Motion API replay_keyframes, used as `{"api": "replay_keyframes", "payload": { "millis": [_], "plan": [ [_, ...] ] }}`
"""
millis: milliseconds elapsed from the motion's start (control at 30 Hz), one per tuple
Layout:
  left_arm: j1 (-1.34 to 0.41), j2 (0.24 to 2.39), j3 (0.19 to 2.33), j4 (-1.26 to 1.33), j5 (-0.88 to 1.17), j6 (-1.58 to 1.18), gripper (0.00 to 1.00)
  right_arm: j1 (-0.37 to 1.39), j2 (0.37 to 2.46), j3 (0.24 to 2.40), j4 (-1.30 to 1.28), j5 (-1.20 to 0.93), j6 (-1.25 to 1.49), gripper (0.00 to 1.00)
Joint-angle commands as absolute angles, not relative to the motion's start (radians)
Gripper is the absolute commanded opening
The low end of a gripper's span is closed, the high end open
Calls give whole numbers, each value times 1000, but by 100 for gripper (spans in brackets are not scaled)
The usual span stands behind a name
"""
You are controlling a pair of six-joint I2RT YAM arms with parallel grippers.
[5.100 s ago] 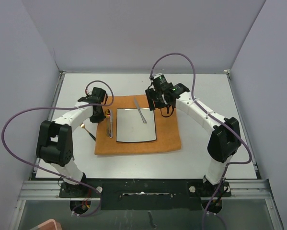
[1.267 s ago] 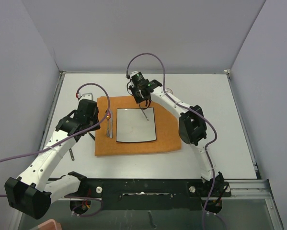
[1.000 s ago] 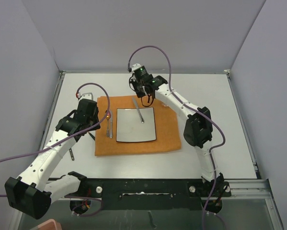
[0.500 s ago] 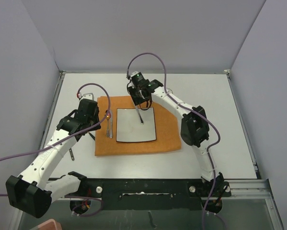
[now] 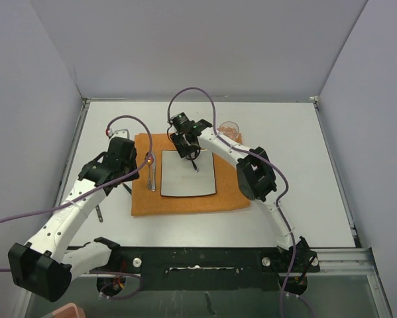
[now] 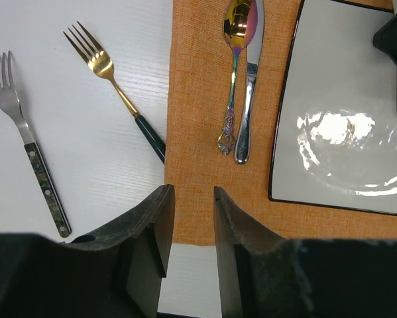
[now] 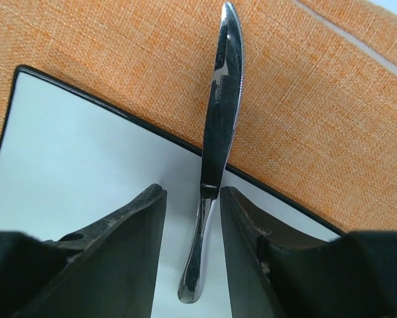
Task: Set the dinner table for one person
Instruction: Pick up the knife with the napkin.
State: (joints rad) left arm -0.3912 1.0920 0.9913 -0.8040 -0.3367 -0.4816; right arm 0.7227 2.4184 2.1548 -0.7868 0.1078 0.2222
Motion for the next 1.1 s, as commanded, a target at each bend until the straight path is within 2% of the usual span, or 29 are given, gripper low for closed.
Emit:
{"api": "replay_keyframes", "payload": {
  "millis": [0,300,767,1067],
  "plan": [
    [-385,1058,987,-788,-355,-485,29,730,2419,2227,-773,107,228,40],
    [-383,1040,992,-806,-378,-479,29,726,2445,2222,-781,108,218,40],
    [-373,1029,1018,-817,-388,-472,29,713,2349,1957,-699,147,204,39],
    [-371,1028,1044,-827,-408,-459,29,698,2304,1834,-680,168,215,34]
  ]
}}
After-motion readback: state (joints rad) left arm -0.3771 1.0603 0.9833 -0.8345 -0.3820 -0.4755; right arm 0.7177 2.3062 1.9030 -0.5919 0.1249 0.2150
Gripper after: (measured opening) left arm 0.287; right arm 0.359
